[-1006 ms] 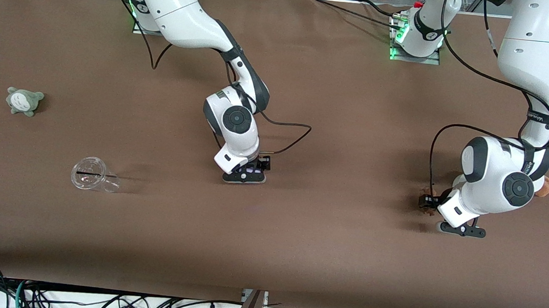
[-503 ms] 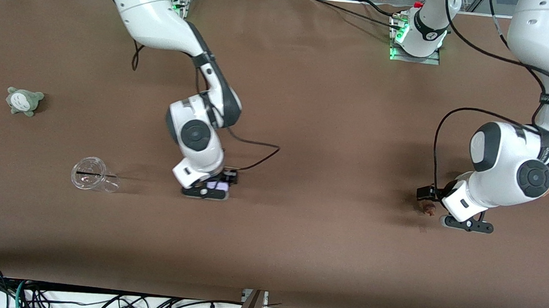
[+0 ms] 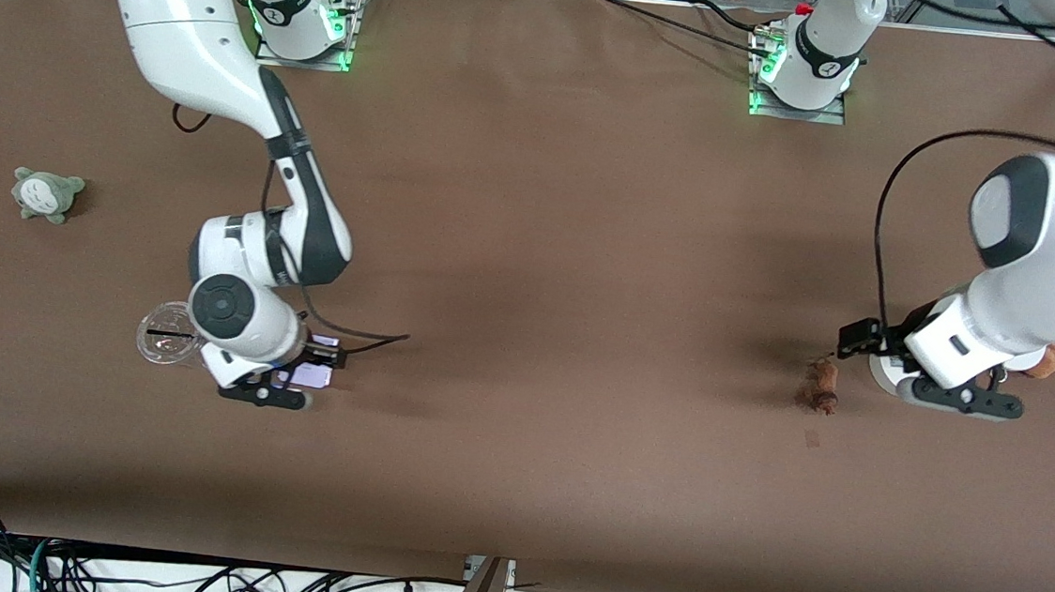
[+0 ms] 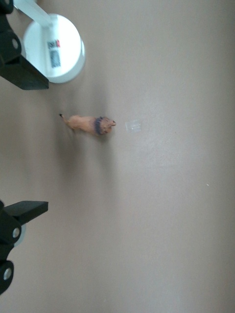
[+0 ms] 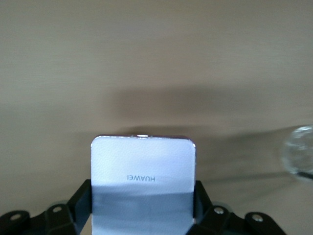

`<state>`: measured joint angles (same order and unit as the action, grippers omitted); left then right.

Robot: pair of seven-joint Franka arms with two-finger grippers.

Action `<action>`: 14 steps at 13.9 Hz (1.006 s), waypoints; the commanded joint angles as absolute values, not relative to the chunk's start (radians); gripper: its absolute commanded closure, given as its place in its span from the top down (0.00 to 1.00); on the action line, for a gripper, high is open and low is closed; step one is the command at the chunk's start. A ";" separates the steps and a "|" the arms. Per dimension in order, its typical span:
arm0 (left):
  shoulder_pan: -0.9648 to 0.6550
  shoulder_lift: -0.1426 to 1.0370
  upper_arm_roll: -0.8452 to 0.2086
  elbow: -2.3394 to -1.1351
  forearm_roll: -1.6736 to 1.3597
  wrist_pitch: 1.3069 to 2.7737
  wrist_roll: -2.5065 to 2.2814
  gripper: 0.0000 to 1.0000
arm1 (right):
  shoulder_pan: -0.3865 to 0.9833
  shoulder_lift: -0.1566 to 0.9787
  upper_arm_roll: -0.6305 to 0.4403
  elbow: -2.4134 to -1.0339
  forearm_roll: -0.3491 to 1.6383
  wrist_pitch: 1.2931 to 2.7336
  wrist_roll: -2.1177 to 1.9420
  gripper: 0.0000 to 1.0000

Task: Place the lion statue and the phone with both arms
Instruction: 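Carry the phone beside the glass cup while the left gripper withdraws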

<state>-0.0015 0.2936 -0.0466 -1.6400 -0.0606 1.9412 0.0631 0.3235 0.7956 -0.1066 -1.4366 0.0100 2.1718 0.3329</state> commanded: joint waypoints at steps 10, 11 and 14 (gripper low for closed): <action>0.011 0.068 -0.044 -1.437 -0.011 1.434 -0.060 1.00 | 0.245 0.828 -0.097 -1.470 0.023 2.255 0.130 0.26; 0.011 0.052 -0.044 -1.449 -0.009 1.430 -0.063 1.00 | 0.245 0.831 -0.097 -1.470 0.023 2.255 0.129 0.27; 0.011 0.012 -0.045 -1.528 -0.009 1.451 -0.066 1.00 | 0.245 0.831 -0.097 -1.477 0.018 2.255 0.129 0.28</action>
<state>0.0082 0.0530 -0.0367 -1.4496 -0.0343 1.4287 -0.0525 0.2530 0.8384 -0.1060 -1.4601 0.0100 2.2451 0.1501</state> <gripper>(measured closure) 0.000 0.167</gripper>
